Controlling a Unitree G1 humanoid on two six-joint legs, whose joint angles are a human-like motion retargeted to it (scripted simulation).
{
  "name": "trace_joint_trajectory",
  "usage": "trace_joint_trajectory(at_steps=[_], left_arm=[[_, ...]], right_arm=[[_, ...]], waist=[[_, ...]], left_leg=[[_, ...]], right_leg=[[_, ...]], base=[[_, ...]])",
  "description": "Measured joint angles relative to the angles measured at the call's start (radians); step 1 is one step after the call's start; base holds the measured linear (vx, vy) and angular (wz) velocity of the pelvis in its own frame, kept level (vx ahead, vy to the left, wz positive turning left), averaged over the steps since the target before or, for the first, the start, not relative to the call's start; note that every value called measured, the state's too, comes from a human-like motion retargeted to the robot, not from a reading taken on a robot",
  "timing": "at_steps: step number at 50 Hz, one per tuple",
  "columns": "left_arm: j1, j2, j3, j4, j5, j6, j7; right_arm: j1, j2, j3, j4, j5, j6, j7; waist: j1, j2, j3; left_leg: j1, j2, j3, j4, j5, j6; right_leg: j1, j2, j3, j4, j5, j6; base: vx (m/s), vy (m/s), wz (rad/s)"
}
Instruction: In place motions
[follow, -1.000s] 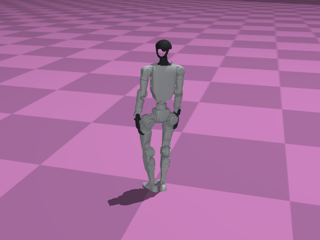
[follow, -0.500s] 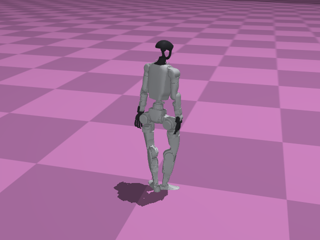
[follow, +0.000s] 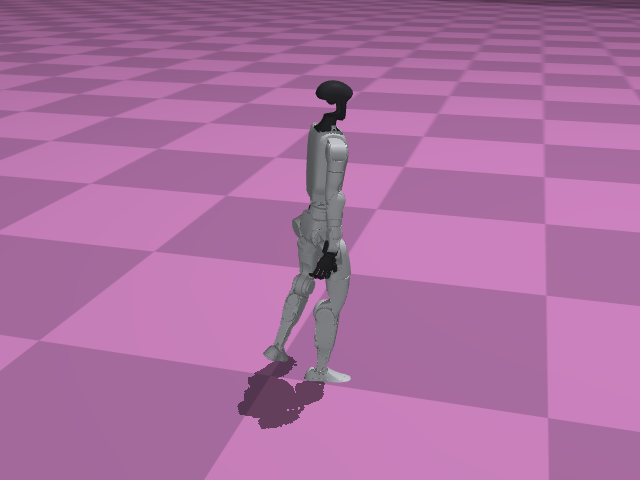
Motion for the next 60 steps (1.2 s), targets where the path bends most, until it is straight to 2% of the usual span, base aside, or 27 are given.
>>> trace_joint_trajectory(at_steps=[2, 6, 11, 12, 13, 15, 16, 17, 18, 20, 25, 28, 30, 35, 37, 38, 40, 43, 45, 50, 55, 58, 60], left_arm=[[0.000, -0.008, -0.003, 0.014, 0.003, 0.003, 0.020], [0.007, -0.012, -0.017, 0.027, 0.013, -0.004, 0.022], [0.008, -0.010, -0.044, 0.035, 0.048, -0.004, -0.005], [0.008, -0.009, -0.050, 0.036, 0.052, -0.004, -0.008], [0.008, -0.009, -0.056, 0.037, 0.054, -0.003, -0.009], [0.013, -0.009, -0.062, 0.036, 0.056, -0.002, -0.012], [0.013, -0.007, -0.058, 0.033, 0.056, -0.003, -0.017], [0.014, -0.006, -0.053, 0.030, 0.055, -0.004, -0.021], [0.016, -0.006, -0.047, 0.026, 0.056, -0.005, -0.023], [0.013, 0.002, -0.044, 0.019, 0.056, -0.007, -0.024], [0.001, 0.032, -0.067, 0.007, 0.096, -0.006, -0.016], [-0.005, 0.043, -0.081, -0.007, 0.108, -0.009, -0.009], [-0.013, 0.048, -0.076, -0.016, 0.106, -0.013, -0.011], [-0.028, 0.052, -0.056, -0.021, 0.117, -0.009, -0.011], [-0.043, 0.052, -0.061, -0.019, 0.122, -0.005, -0.002], [-0.054, 0.051, -0.071, -0.017, 0.124, -0.004, 0.001], [-0.086, 0.050, -0.100, -0.015, 0.130, -0.004, -0.001], [-0.121, 0.040, -0.148, -0.023, 0.138, -0.011, -0.001], [-0.144, 0.020, -0.184, -0.013, 0.135, -0.016, 0.013], [-0.127, -0.003, -0.185, 0.026, 0.112, -0.031, 0.030], [-0.101, 0.031, -0.140, 0.093, 0.135, -0.018, 0.047], [-0.083, 0.055, -0.083, 0.136, 0.138, 0.000, 0.067], [-0.064, 0.069, -0.039, 0.158, 0.133, 0.007, 0.068]], right_arm=[[-0.025, 0.011, 0.033, -0.050, -0.009, -0.013, 0.004], [-0.063, 0.040, 0.080, -0.154, -0.014, -0.043, 0.021], [-0.076, 0.072, 0.103, -0.260, 0.006, -0.075, 0.055], [-0.075, 0.075, 0.105, -0.269, 0.014, -0.079, 0.057], [-0.075, 0.077, 0.106, -0.274, 0.021, -0.080, 0.056], [-0.071, 0.077, 0.113, -0.272, 0.028, -0.080, 0.057], [-0.074, 0.076, 0.118, -0.268, 0.024, -0.078, 0.056], [-0.075, 0.076, 0.124, -0.262, 0.021, -0.076, 0.053], [-0.073, 0.077, 0.132, -0.257, 0.018, -0.074, 0.046], [-0.073, 0.077, 0.137, -0.241, 0.019, -0.073, 0.032], [-0.058, 0.068, 0.117, -0.199, 0.024, -0.066, 0.034], [-0.054, 0.065, 0.109, -0.183, 0.026, -0.059, 0.019], [-0.057, 0.062, 0.120, -0.171, 0.032, -0.060, 0.006], [-0.049, 0.064, 0.131, -0.146, 0.054, -0.070, -0.011], [-0.039, 0.066, 0.111, -0.136, 0.072, -0.076, -0.019], [-0.035, 0.067, 0.096, -0.132, 0.085, -0.079, -0.022], [-0.033, 0.065, 0.058, -0.123, 0.111, -0.078, -0.016], [-0.027, 0.044, 0.013, -0.108, 0.127, -0.066, 0.025], [-0.021, 0.017, -0.017, -0.095, 0.103, -0.054, 0.062], [0.011, -0.041, -0.017, -0.050, 0.002, -0.027, 0.032], [0.028, -0.079, -0.046, 0.016, -0.010, -0.001, 0.000], [0.035, -0.083, -0.065, 0.027, 0.013, 0.005, 0.003], [0.033, -0.081, -0.074, 0.027, 0.030, 0.004, -0.005]], waist=[[0.015, -0.020, 0.004], [0.030, -0.017, 0.024], [0.036, 0.040, 0.048], [0.041, 0.052, 0.053], [0.048, 0.060, 0.057], [0.044, 0.069, 0.052], [0.030, 0.084, 0.047], [0.022, 0.092, 0.043], [0.029, 0.085, 0.045], [0.006, 0.088, 0.047], [0.026, 0.094, 0.040], [0.003, 0.104, 0.043], [0.058, 0.091, 0.047], [0.201, 0.062, 0.060], [0.233, 0.064, 0.066], [0.242, 0.070, 0.070], [0.244, 0.070, 0.083], [0.249, 0.043, 0.104], [0.147, 0.057, 0.115], [0.172, 0.042, 0.089], [0.120, 0.048, 0.057], [0.079, 0.036, 0.027], [0.064, 0.033, 0.009]], left_leg=[[-0.056, -0.118, -0.111, -0.016, 0.023, -0.011], [-0.076, -0.191, -0.142, -0.121, 0.010, -0.034], [-0.097, -0.276, -0.272, -0.390, 0.027, -0.100], [-0.093, -0.282, -0.284, -0.455, 0.050, -0.095], [-0.089, -0.283, -0.279, -0.514, 0.096, -0.065], [-0.084, -0.366, -0.448, -0.566, 0.074, -0.055], [-0.059, -0.269, -0.266, -0.559, 0.089, -0.085], [-0.049, -0.221, -0.176, -0.557, 0.094, -0.104], [-0.070, -0.269, -0.273, -0.563, 0.078, -0.097], [-0.053, -0.240, -0.213, -0.568, 0.074, -0.111], [-0.051, -0.250, -0.238, -0.600, 0.048, -0.107], [-0.074, -0.235, -0.269, -0.585, 0.045, -0.112], [-0.078, -0.213, -0.206, -0.579, 0.034, -0.112], [-0.082, -0.171, -0.133, -0.551, 0.019, -0.112], [-0.101, -0.163, -0.173, -0.529, 0.028, -0.100], [-0.112, -0.160, -0.202, -0.519, 0.037, -0.093], [-0.146, -0.179, -0.277, -0.499, 0.075, -0.077], [-0.174, -0.268, -0.387, -0.525, 0.135, -0.057], [-0.189, -0.345, -0.531, -0.557, 0.150, -0.051], [-0.206, -0.311, -0.311, -0.594, 0.012, -0.037], [-0.189, -0.158, 0.120, -0.528, -0.144, -0.090], [-0.150, -0.082, 0.336, -0.458, -0.165, -0.098], [-0.162, -0.068, 0.270, -0.405, -0.116, -0.062]], right_leg=[[-0.006, -0.030, 0.023, -0.007, 0.019, 0.010], [-0.008, -0.027, 0.076, -0.004, 0.030, 0.016], [0.006, 0.038, 0.120, -0.020, 0.048, 0.016], [0.012, 0.055, 0.131, -0.022, 0.050, 0.013], [0.018, 0.068, 0.144, -0.023, 0.051, 0.011], [0.019, 0.082, 0.178, -0.020, 0.052, 0.008], [0.007, 0.094, 0.180, -0.013, 0.049, 0.007], [-0.001, 0.102, 0.190, -0.008, 0.048, 0.007], [-0.001, 0.099, 0.216, -0.005, 0.050, 0.008], [-0.005, 0.099, 0.213, 0.004, 0.045, 0.009], [-0.023, 0.114, 0.226, 0.056, 0.011, -0.002], [-0.042, 0.119, 0.218, 0.109, -0.009, 0.017], [-0.046, 0.143, 0.359, 0.142, -0.010, 0.021], [0.027, 0.221, 0.888, 0.098, 0.010, 0.029], [0.058, 0.218, 0.957, 0.066, -0.013, 0.031], [0.066, 0.219, 0.917, 0.057, -0.021, -0.001], [0.058, 0.175, 0.647, 0.071, -0.047, -0.053], [0.043, 0.133, 0.502, 0.106, -0.074, -0.046], [0.036, 0.065, 0.209, 0.140, -0.102, -0.040], [0.078, 0.009, -0.017, 0.136, -0.148, -0.023], [0.149, -0.016, -0.308, 0.098, -0.176, 0.020], [0.184, -0.009, -0.441, 0.055, -0.179, 0.046], [0.209, 0.008, -0.517, 0.027, -0.179, 0.065]], base=[[0.18, 0.19, -1.42], [0.18, 0.15, -1.44], [0.19, 0.10, -0.98], [0.22, 0.06, -0.95], [0.21, 0.05, -0.89], [0.16, 0.03, -0.62], [0.08, 0.05, -0.40], [0.02, 0.07, -0.66], [-0.01, 0.08, -0.73], [-0.05, 0.08, -0.37], [-0.05, 0.05, -0.31], [-0.11, -0.01, 0.35], [-0.18, -0.01, -0.81], [-0.17, -0.06, -0.36], [-0.19, -0.08, 1.75], [-0.26, -0.04, 2.59], [-0.32, -0.02, 3.20], [-0.47, 0.02, 4.08], [-0.51, -0.02, 6.11], [-0.51, 0.00, 3.55], [-0.42, -0.06, 3.77], [-0.30, -0.03, 3.26], [-0.18, 0.00, 2.49]])
